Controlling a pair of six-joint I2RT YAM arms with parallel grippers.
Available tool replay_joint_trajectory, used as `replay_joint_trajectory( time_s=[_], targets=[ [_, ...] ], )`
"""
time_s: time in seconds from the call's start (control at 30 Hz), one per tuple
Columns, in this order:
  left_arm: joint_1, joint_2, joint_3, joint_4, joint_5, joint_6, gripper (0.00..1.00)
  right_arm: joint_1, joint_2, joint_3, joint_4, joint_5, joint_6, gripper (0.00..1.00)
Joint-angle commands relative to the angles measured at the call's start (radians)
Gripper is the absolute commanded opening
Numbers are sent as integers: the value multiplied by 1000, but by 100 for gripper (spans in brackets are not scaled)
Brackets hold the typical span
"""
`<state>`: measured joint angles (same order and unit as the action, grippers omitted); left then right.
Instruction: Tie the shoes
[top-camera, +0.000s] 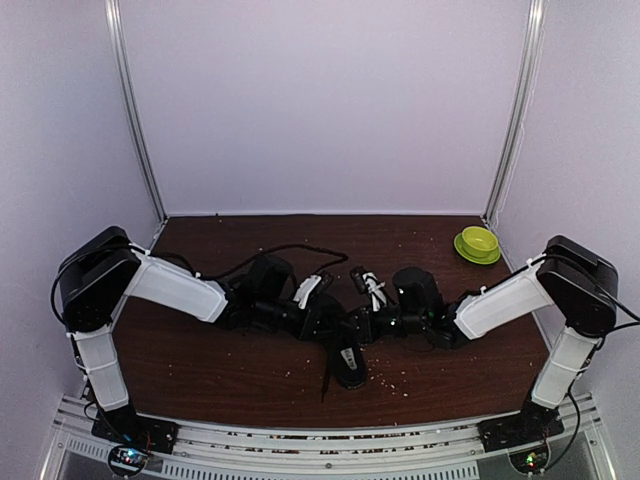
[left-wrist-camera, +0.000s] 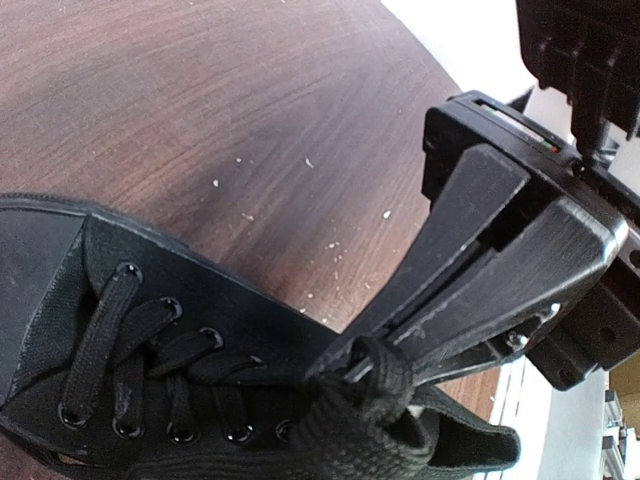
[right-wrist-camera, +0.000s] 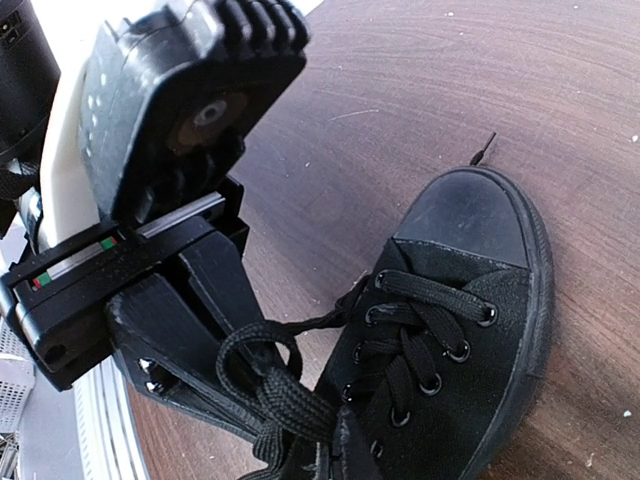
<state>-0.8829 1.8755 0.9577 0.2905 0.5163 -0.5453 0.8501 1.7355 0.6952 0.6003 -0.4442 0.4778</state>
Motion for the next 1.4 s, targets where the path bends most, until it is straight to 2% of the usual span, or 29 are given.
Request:
replay_joint_trajectory(
  time_s=[0.0, 0.33, 0.57, 0.8, 0.97, 1.1, 1.27, 1.37],
  targets=[
    [-4, -8, 6, 107, -48, -34, 0, -1, -39, -21, 53, 15, -4, 0],
    [-4, -72, -92, 191, -113, -91, 0, -2, -58, -65, 67, 33, 16, 1],
    [-3, -70, -104, 201, -110, -104, 0, -1, -114, -111, 76, 49, 45, 30],
    [-3, -87, -117, 191, -145, -127, 0, 2, -207, -188, 65, 106, 81, 46],
    [-4, -104, -137, 224, -151, -157, 0, 45, -260, -183, -26, 188, 94, 51],
    [-4, -106, -144, 242, -140, -179, 0, 117, -273, -128, -142, 286, 100, 50],
    [-2, -105, -155, 275, -127, -198, 0, 201, -222, -44, -221, 387, 124, 47],
    [-3, -105, -159, 278, -123, -201, 0, 230, -174, -12, -214, 406, 161, 46]
  ],
)
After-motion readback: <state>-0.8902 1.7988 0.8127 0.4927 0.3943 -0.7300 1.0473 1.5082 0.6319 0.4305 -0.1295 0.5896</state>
